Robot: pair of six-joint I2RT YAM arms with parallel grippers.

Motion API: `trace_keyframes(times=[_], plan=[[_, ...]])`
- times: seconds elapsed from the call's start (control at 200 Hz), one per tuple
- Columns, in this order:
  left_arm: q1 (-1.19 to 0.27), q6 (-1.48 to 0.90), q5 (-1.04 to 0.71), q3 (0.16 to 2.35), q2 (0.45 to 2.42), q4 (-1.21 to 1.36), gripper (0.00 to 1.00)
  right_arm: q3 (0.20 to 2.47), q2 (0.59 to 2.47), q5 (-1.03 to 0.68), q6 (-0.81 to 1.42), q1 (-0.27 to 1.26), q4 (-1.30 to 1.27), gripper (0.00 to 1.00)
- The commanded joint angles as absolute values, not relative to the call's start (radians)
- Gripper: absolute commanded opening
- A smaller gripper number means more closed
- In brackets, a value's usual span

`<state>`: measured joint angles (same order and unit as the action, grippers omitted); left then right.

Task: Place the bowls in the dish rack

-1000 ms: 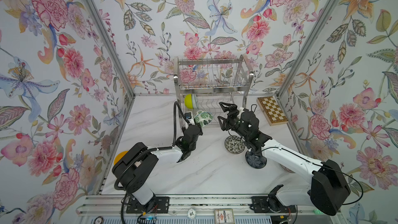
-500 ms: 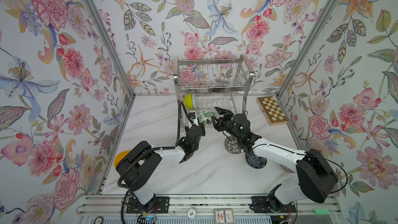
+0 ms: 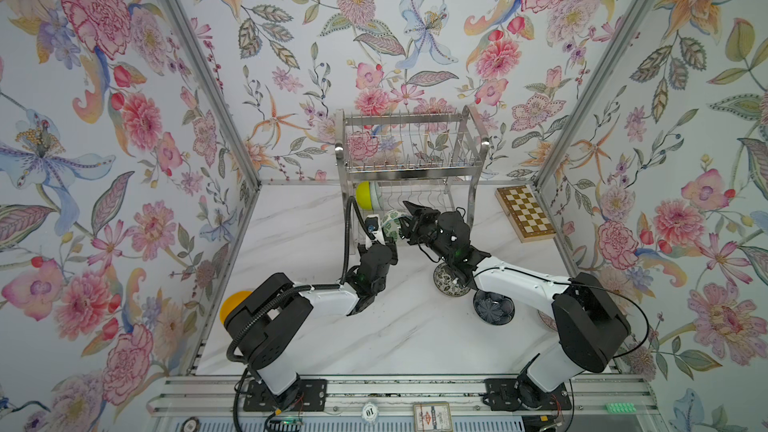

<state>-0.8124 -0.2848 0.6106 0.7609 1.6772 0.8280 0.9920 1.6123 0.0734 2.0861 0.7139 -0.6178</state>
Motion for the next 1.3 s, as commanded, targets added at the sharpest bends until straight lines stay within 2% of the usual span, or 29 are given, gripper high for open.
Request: trace_keyframes(times=[0.0,0.11,0.28,0.405,0.57,0.746,1.161,1.296], plan=[[-0.825,-0.275,0.640,0.751,1.641,0.891,0.00,1.023,1.637,0.097,2.094,0.721,-0.628,0.40],[-0.828,-0.271,0.651,0.741,1.631,0.897,0.00,1.026,1.651,0.083,2.090,0.724,-0.628,0.32],[-0.835,-0.264,0.652,0.726,1.605,0.909,0.00,1.002,1.638,0.086,2.042,0.727,-0.609,0.27],[-0.848,-0.265,0.660,0.721,1.597,0.919,0.00,0.969,1.619,0.107,2.000,0.729,-0.609,0.10],[-0.862,-0.274,0.661,0.726,1.609,0.927,0.00,0.950,1.608,0.125,1.933,0.732,-0.644,0.00],[-0.867,-0.279,0.675,0.719,1.592,0.930,0.00,0.951,1.575,0.149,1.818,0.735,-0.631,0.00],[-0.867,-0.273,0.681,0.721,1.531,0.919,0.00,0.938,1.620,0.129,1.826,0.752,-0.711,0.00],[-0.867,-0.272,0.695,0.718,1.523,0.910,0.10,0.941,1.626,0.130,1.812,0.757,-0.751,0.00]])
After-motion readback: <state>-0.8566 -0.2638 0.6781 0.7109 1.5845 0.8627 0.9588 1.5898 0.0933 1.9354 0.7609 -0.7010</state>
